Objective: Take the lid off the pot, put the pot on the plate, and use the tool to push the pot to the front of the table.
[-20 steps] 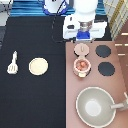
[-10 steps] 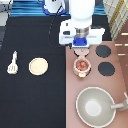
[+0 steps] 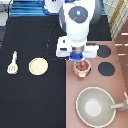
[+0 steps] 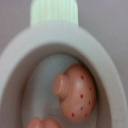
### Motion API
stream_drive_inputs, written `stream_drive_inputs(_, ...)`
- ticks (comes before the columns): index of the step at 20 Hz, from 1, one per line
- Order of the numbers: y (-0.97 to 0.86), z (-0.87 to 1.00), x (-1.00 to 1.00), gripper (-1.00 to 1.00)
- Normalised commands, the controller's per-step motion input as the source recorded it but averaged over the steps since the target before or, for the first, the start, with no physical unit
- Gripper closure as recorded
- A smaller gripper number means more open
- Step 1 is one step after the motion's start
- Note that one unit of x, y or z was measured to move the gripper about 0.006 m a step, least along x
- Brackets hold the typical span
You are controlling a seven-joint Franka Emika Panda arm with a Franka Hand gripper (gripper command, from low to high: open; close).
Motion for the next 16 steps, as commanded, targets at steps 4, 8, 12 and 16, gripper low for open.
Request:
stream_drive_inputs(4,-0.12,-0.37,0.02,-1.00)
stream_drive_inputs(8,-0.19,-0.24,0.10,-1.00)
stream_drive_inputs(12,-0.19,-0.05,0.23,-1.00)
stream_drive_inputs(16,-0.17,0.07,0.35,1.00)
